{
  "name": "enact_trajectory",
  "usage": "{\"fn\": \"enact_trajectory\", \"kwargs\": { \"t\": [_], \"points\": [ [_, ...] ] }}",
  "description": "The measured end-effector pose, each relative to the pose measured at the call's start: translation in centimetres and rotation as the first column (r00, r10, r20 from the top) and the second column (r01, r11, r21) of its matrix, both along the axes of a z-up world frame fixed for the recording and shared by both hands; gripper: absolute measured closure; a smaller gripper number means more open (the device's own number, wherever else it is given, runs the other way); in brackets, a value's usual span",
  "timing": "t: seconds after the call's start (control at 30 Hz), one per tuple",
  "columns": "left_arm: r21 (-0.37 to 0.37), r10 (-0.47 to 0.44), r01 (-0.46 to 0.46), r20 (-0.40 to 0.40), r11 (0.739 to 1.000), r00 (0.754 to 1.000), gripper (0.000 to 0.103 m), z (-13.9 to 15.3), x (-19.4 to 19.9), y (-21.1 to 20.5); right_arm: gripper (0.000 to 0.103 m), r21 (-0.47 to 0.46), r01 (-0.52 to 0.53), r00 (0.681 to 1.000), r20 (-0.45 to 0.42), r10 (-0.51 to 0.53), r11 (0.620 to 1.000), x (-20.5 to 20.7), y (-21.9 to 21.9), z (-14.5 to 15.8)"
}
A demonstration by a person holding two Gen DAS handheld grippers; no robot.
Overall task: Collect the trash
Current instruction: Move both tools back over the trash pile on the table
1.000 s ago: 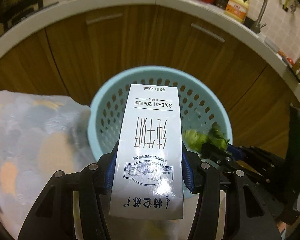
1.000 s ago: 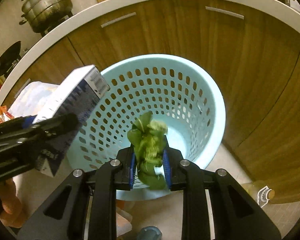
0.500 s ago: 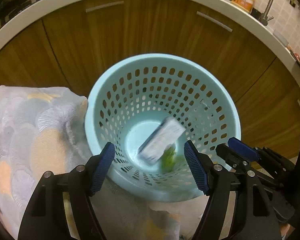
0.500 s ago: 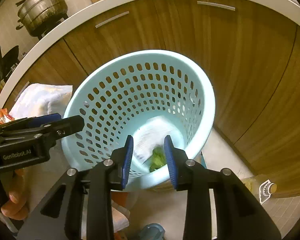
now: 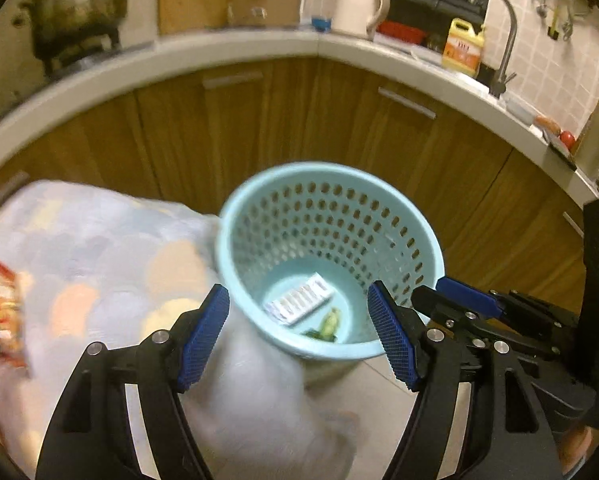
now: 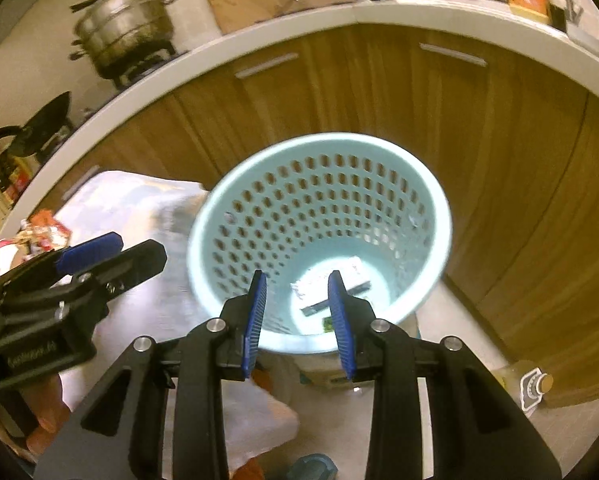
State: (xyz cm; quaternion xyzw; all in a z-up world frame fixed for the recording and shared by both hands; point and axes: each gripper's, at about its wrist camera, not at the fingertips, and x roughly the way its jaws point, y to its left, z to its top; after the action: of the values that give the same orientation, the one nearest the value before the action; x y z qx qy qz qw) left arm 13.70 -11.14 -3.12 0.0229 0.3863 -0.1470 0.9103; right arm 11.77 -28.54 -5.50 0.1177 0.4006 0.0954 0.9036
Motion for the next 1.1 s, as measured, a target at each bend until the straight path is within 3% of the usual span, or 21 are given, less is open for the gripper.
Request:
{"fn": "enact_trajectory", "kwargs": {
  "t": [0.2,0.47,0.6,0.73,0.8,0.87,0.9,1.0,1.1],
  "points": [
    [-0.023,0.068,-0.066,0.121,0.998,0.99,0.033,5.0,-4.9,4.0,0.074,-0.003,-0.093,0.992,0.09,0.093,0.996,-2.2,4.5,4.1],
    [-0.053,0.21,-0.203,0.2,0.978,0.957,0.033,8.3,-10.7,12.8,0.074,0.008,-0.278,0.948,0.165,0.273,0.961,-5.7,13.1,8.1],
    [-0.03,0.309,-0.31,0.229,0.95,0.923,0.033,8.8,-13.3,18.4,0.074,-0.058,-0.357,0.913,0.189,0.362,0.932,-7.6,17.6,8.9],
    [-0.064,0.439,-0.435,0.206,0.898,0.875,0.033,8.0,-15.6,25.7,0.074,-0.06,-0.428,0.888,0.154,0.432,0.902,-8.7,21.3,8.3],
    [-0.073,0.475,-0.469,0.179,0.88,0.862,0.034,7.3,-16.1,28.5,0.07,-0.052,-0.457,0.878,0.133,0.46,0.888,-8.9,23.0,7.9],
    [-0.077,0.512,-0.506,0.15,0.859,0.846,0.035,6.5,-16.6,31.2,0.047,-0.073,-0.477,0.864,0.144,0.482,0.876,-9.7,24.3,7.8],
    [-0.088,0.53,-0.522,0.14,0.848,0.837,0.035,6.2,-16.9,32.3,0.043,-0.092,-0.484,0.855,0.16,0.493,0.87,-10.4,25.1,7.9],
    [-0.123,0.558,-0.546,0.109,0.829,0.823,0.035,5.3,-17.4,34.7,0.04,-0.134,-0.53,0.819,0.175,0.546,0.837,-11.9,27.2,8.2],
    [-0.132,0.574,-0.561,0.095,0.817,0.813,0.035,4.8,-17.7,35.7,0.035,-0.119,-0.525,0.835,0.121,0.537,0.843,-11.7,28.9,7.6]
  ]
}}
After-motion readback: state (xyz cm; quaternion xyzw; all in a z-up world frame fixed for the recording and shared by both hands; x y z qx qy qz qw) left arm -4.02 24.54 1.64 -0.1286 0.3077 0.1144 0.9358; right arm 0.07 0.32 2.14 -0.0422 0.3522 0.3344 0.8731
